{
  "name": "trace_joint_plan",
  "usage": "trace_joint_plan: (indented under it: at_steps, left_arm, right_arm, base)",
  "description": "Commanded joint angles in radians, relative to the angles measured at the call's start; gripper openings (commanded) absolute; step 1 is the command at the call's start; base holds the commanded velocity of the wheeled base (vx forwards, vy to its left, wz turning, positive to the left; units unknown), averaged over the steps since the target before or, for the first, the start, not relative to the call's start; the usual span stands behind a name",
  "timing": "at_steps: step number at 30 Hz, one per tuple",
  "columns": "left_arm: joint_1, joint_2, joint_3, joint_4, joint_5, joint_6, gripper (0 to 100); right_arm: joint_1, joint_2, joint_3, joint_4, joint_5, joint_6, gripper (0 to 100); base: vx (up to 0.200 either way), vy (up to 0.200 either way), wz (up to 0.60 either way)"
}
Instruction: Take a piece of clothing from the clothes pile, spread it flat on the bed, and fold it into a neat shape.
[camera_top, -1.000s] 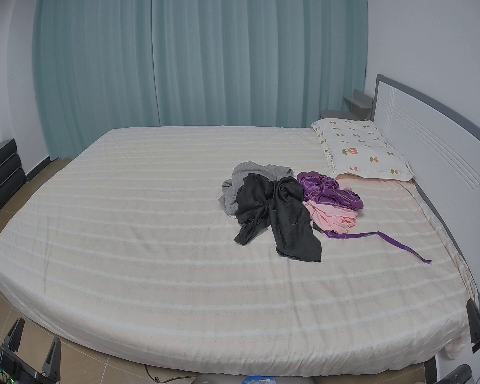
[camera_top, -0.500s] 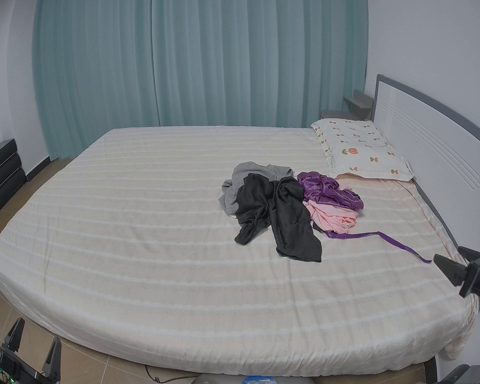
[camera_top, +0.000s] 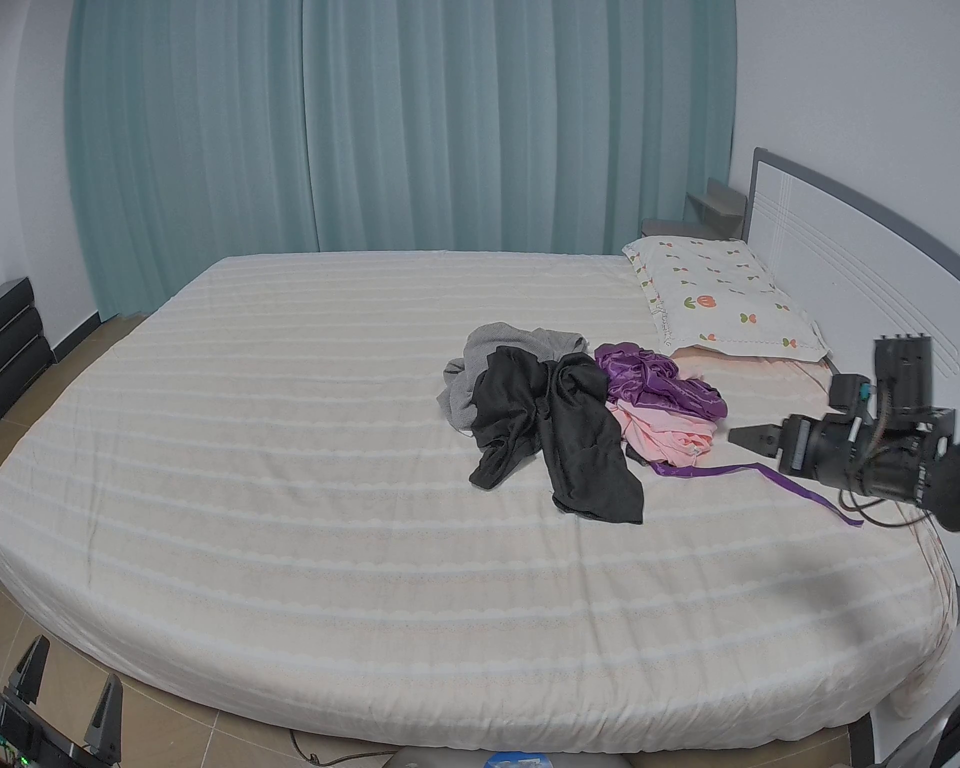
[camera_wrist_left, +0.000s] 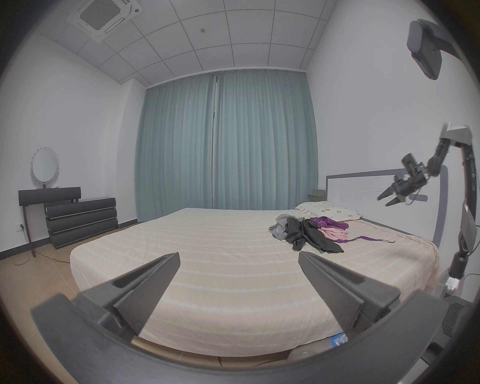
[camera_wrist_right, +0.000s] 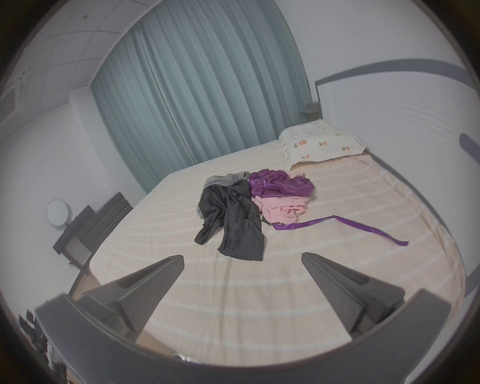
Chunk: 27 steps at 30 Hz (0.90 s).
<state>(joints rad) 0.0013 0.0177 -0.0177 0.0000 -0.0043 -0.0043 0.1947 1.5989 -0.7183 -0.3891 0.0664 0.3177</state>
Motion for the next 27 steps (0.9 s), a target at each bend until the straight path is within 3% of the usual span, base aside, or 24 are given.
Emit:
trace_joint_plan:
  at_steps: [1,5,18,27]
  left_arm:
    - [0.0,-0.012,0.018,0.0,0.0,0.0,100]
    - [0.0,-0.012,0.018,0.0,0.0,0.0,100]
    - [0.0,-0.012,0.018,0.0,0.0,0.0,100]
    - [0.0,-0.012,0.018,0.0,0.0,0.0,100]
  right_arm:
    - [0.131,0.786,-0.53,-0.108,-0.08,0.242,100]
    - [0.147,0.869,-0.618,-0.1,-0.108,0.299,100]
    - [0.132,1.023,-0.793,-0.048,-0.125,0.305,100]
    - [0.127,1.061,-0.871,-0.043,-0.203,0.296,100]
  base:
    - [0.0,0.0,0.0]
    - [0.0,0.0,0.0]
    - [0.0,0.0,0.0]
    - [0.0,0.0,0.0]
